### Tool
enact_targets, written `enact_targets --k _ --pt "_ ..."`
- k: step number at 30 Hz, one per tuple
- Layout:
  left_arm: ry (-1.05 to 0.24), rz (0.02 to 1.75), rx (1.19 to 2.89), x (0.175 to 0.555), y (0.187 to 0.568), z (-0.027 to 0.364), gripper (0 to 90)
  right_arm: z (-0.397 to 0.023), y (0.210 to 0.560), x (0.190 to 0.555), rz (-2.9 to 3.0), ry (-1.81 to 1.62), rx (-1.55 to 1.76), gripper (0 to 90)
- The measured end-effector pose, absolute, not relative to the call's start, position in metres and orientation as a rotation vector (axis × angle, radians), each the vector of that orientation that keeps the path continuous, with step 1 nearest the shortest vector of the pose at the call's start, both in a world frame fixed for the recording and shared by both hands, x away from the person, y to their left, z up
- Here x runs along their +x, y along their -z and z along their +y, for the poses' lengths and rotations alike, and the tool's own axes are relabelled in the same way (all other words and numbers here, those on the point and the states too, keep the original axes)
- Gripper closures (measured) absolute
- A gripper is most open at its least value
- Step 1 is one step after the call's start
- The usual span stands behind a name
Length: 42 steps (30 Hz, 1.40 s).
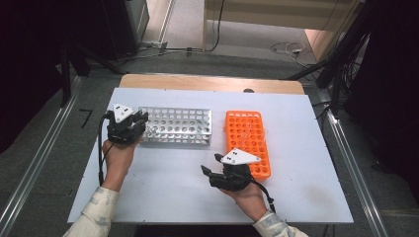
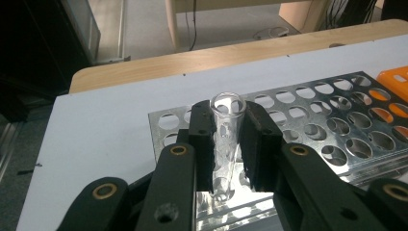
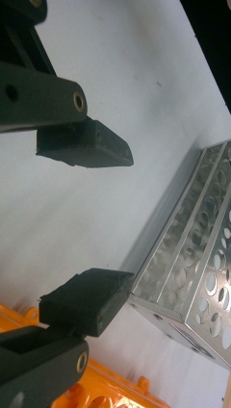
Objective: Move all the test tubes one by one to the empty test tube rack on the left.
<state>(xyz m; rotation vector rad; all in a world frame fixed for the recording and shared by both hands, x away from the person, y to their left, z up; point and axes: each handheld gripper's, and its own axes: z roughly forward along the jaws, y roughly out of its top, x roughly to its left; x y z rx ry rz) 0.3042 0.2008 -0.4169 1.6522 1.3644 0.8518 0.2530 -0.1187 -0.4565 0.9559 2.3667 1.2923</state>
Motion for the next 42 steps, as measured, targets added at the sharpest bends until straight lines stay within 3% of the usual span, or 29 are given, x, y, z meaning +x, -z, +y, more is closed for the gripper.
enact_targets --k 30,35,42 --pt "-0.830 1.376 1.655 0.303 0.424 0.199 70.4 -0.123 0.455 0.253 2.361 -1.296 0.967 37.6" --pt "-0.797 1.366 1.639 0.300 0.421 0.199 63.9 -0.126 0.455 0.253 2.356 -1.293 0.968 37.5" --pt "-0.702 1.362 1.600 0.294 0.415 0.198 40.8 -0.137 0.451 0.253 2.333 -1.299 0.992 37.2"
